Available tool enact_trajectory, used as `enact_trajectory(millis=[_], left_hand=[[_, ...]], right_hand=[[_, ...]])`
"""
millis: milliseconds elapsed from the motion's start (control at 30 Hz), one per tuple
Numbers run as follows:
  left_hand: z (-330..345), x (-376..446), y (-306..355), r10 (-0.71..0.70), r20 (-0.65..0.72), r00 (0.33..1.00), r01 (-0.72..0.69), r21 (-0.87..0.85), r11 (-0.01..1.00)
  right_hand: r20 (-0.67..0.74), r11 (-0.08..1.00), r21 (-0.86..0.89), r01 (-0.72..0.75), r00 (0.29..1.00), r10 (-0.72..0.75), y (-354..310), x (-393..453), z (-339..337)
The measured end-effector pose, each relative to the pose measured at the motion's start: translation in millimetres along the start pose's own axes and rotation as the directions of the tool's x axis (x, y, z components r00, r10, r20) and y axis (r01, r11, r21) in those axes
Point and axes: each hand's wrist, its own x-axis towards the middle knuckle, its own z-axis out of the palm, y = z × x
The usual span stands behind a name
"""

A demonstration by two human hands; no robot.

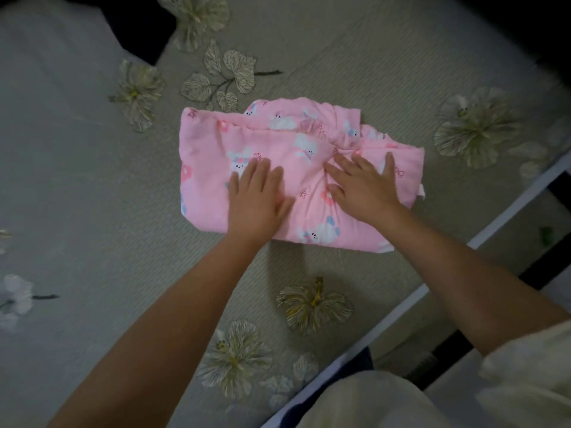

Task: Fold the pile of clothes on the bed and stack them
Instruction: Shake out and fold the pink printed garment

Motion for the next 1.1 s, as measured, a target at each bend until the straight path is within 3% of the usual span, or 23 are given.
enact_trajectory(millis=[33, 100, 167, 233, 267, 333, 400, 433, 533, 633, 700, 767, 800, 933, 1000, 1100], left_hand=[[-0.1, -14.7, 3.2, 0.074, -0.083, 0.994, -0.073, 0.019, 0.997], [2.2, -43.3, 5.6, 0.177, -0.113, 0.978, -0.166, 0.098, 0.981], [4.5, -56.5, 5.2, 0.169, -0.029, 0.985, -0.16, 0.201, 0.967], [9.1, -54.6, 3.1, 0.153, -0.002, 0.988, -0.147, 0.261, 0.954], [10.0, -50.9, 3.3, 0.141, 0.024, 0.99, -0.142, 0.274, 0.951], [12.8, -38.5, 4.2, 0.118, 0.069, 0.991, -0.134, 0.33, 0.935], [16.6, -30.4, 5.7, 0.118, 0.042, 0.992, -0.125, 0.393, 0.911], [19.1, -27.7, 5.8, 0.097, 0.044, 0.994, -0.107, 0.42, 0.901], [28.2, -24.0, 3.3, -0.007, 0.119, 0.993, -0.039, 0.38, 0.924], [33.6, -15.8, 3.0, -0.071, 0.167, 0.983, 0.024, 0.272, 0.962], [26.8, -11.2, 5.4, -0.074, 0.158, 0.985, 0.02, 0.321, 0.947], [13.9, -14.9, 11.4, -0.003, 0.045, 0.999, -0.014, 0.38, 0.925], [9.7, -18.4, 13.5, 0.051, -0.019, 0.999, -0.039, 0.402, 0.915], [5.9, -35.3, 23.7, 0.271, -0.252, 0.929, -0.156, 0.396, 0.905], [6.1, -40.6, 36.0, 0.326, -0.27, 0.906, -0.235, 0.32, 0.918], [-8.5, -45.4, 64.2, 0.383, -0.123, 0.915, -0.346, 0.245, 0.906]], right_hand=[[0.028, 1.0, -0.02, 0.006, 1.0, -0.005, 0.6, -1.4, -2.6], [0.025, 0.997, -0.072, 0.019, 1.0, -0.017, -0.2, -8.7, -8.8], [-0.175, 0.987, -0.132, 0.09, 0.978, -0.113, -5.9, -24.5, -12.5], [-0.408, 0.963, -0.182, 0.2, 0.876, -0.259, -13.1, -42.6, -10.1], [-0.445, 0.947, -0.212, 0.243, 0.838, -0.315, -16.3, -52.3, -4.6], [-0.386, 0.932, -0.238, 0.274, 0.854, -0.349, -25.3, -66.0, 14.0], [-0.198, 0.94, -0.282, 0.193, 0.947, -0.254, -37.9, -68.3, 29.8], [-0.17, 0.934, -0.327, 0.14, 0.964, -0.204, -43.3, -65.3, 34.0], [-0.176, 0.911, -0.408, 0.055, 0.975, -0.137, -48.6, -50.2, 33.4], [-0.189, 0.917, -0.385, 0.103, 0.964, -0.187, -44.2, -33.6, 30.5], [-0.215, 0.922, -0.359, 0.148, 0.948, -0.236, -41.1, -24.1, 18.0], [-0.204, 0.942, -0.28, 0.188, 0.947, -0.249, -36.1, -20.2, -0.8], [-0.13, 0.95, -0.215, 0.225, 0.958, -0.257, -31.7, -21.1, -10.7], [-0.016, 0.973, -0.091, 0.212, 0.977, -0.215, -10.8, -38.4, -22.4], [0.013, 0.973, -0.084, 0.216, 0.976, -0.216, 0.4, -59.9, -24.1], [0.062, 0.979, -0.05, 0.197, 0.979, -0.193, 20.1, -91.7, -34.2]])
